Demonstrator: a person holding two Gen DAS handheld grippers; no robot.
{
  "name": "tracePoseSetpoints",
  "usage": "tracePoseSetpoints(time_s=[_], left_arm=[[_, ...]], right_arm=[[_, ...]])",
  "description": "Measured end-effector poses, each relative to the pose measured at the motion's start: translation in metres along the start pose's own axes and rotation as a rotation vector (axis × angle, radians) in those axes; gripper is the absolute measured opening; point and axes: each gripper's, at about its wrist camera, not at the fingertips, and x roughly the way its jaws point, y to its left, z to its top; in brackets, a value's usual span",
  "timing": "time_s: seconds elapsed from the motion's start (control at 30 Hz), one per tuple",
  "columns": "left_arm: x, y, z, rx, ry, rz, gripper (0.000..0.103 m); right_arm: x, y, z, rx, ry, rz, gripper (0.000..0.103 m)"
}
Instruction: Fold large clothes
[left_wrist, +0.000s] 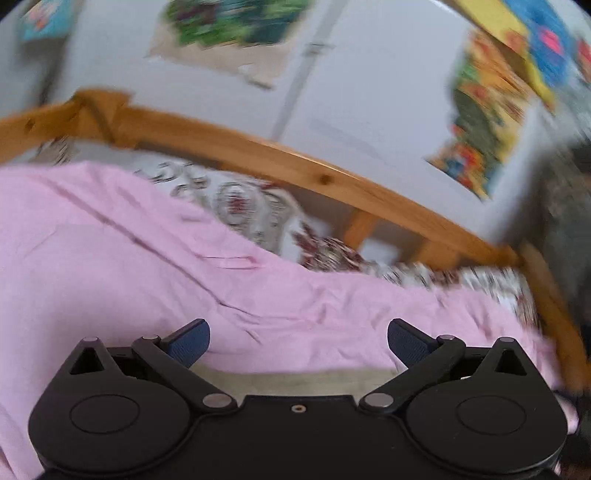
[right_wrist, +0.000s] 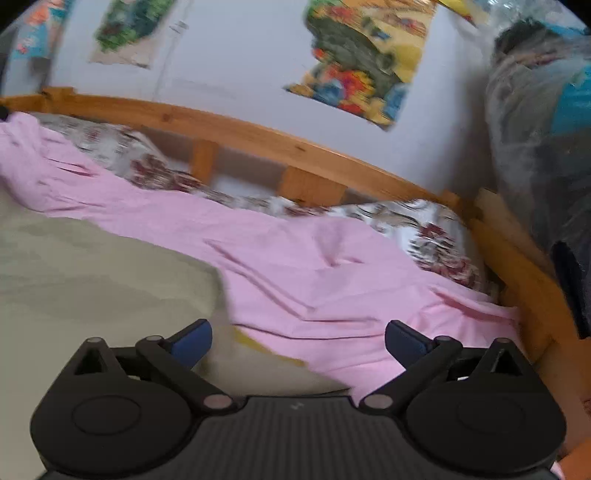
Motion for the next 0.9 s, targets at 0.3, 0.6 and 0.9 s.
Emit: tracePoseSetpoints(time_s=[0.3, 0.6, 0.9], left_arm=[[0.026, -0.059, -0.097, 0.292, 0.137, -0.041, 0.102], [0.069, -0.059, -0.099, 0.232, 0.11, 0.178, 0.101], [0.044, -0.082, -0.104, 0.078, 0.064, 0.286, 0.102]], right_arm=[[0.053, 0.018, -0.019, -0.146, 0.096, -0.217, 0.103], [0.073, -0.019, 0.017, 0.047, 0.116, -0.446, 0.103], [0.041, 0.092, 0.03, 0.05, -0.043, 0.082, 0.103]])
